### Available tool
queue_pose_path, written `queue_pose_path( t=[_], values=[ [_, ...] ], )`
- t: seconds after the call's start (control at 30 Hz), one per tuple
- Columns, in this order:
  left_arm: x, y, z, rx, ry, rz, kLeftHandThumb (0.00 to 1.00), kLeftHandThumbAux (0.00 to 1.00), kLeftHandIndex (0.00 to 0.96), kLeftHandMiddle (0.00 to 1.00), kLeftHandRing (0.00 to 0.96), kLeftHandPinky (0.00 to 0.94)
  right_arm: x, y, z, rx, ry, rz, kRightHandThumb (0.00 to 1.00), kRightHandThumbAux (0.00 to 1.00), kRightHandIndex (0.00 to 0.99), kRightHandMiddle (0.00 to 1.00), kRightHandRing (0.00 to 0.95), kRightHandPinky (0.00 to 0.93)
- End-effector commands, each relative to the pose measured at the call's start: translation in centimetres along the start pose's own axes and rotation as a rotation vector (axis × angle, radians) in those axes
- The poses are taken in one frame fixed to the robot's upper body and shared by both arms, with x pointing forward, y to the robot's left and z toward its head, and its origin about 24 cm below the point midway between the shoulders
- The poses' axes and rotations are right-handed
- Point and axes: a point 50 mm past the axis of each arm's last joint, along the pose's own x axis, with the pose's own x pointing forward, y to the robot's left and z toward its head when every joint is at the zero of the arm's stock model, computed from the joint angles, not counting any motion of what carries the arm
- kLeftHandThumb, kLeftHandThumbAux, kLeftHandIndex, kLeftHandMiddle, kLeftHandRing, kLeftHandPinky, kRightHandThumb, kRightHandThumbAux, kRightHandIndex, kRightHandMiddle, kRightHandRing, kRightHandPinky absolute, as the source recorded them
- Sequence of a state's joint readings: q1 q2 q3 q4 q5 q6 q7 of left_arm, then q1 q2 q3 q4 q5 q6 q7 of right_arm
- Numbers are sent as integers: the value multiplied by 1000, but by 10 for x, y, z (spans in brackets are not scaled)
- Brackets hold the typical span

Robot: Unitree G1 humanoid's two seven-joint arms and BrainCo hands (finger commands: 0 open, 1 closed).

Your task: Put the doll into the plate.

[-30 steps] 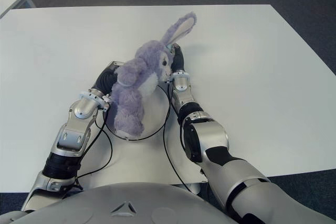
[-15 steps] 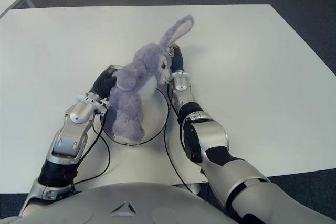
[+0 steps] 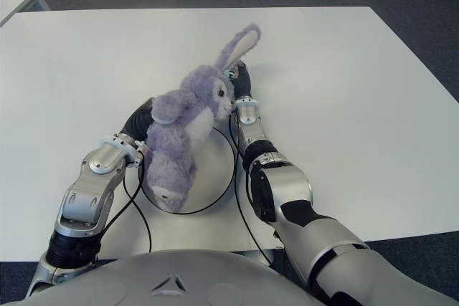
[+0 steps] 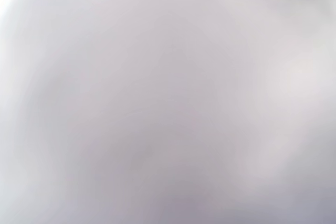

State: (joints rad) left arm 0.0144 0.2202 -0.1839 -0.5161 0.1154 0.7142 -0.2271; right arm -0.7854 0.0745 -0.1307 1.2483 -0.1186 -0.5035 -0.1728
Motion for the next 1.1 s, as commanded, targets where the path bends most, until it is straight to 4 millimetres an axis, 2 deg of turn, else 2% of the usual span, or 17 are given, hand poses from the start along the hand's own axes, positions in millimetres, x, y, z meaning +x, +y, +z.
queue_pose_path(
  t=[0.03,0.43,0.47,0.5,0.57,0.6,0.67,0.7,0.73,0.77,0.8,0.83,0.87,0.93,1.03,1.07,1.1],
  values=[
    [-5,-17,-26,-52,203,-128,947,652,773,849,854,868,-73,24,-97,52,427,29,123,947,288,317,307,258],
    [-2,-14,-21,25,163,-137,929,655,761,851,858,863,-73,24,-97,55,427,31,146,950,288,319,306,255],
    [-1,-13,-22,30,163,-138,787,685,520,821,837,826,-73,24,-97,55,427,30,146,952,289,320,306,255],
    [0,-13,-23,33,163,-138,751,693,459,813,832,816,-73,24,-97,55,427,30,145,952,290,321,306,255],
    [-1,-13,-23,38,161,-137,740,695,442,811,830,813,-73,24,-97,56,428,29,145,952,290,321,306,256],
    [-1,-13,-23,42,158,-134,730,697,433,745,782,750,-73,24,-97,57,428,28,145,952,293,320,302,249],
    [-1,-12,-24,48,152,-122,726,697,430,715,759,722,-73,24,-97,57,430,27,146,952,294,319,301,245],
    [0,-11,-25,50,150,-116,814,673,433,542,686,644,-73,24,-97,57,431,26,146,950,294,319,301,257],
    [0,-10,-26,60,144,-101,828,669,433,513,674,631,-73,24,-97,57,432,26,146,949,294,318,301,259],
    [0,-10,-27,70,136,-87,822,680,383,492,485,459,-73,24,-97,56,433,25,146,946,292,316,301,266],
    [0,-10,-27,78,130,-79,818,684,371,478,415,392,-73,24,-97,56,433,25,147,944,291,315,301,267],
    [1,-10,-27,92,117,-62,817,684,369,476,403,380,-73,24,-97,54,434,26,147,943,291,315,301,267],
    [1,-10,-26,100,107,-52,715,704,393,362,359,343,-73,24,-97,53,434,26,147,940,289,313,297,258],
    [1,-10,-27,112,93,-39,682,711,401,315,338,331,-73,24,-97,51,434,27,148,938,288,312,295,251],
    [1,-9,-27,122,73,-24,679,711,401,295,325,333,-73,24,-97,48,434,30,147,938,289,312,294,244],
    [2,-9,-28,124,68,-21,473,640,184,273,307,320,-73,24,-97,47,433,30,147,939,291,316,296,243],
    [2,-9,-28,125,64,-18,417,623,129,267,302,316,-73,24,-97,46,432,31,145,939,291,317,296,242]
  ],
)
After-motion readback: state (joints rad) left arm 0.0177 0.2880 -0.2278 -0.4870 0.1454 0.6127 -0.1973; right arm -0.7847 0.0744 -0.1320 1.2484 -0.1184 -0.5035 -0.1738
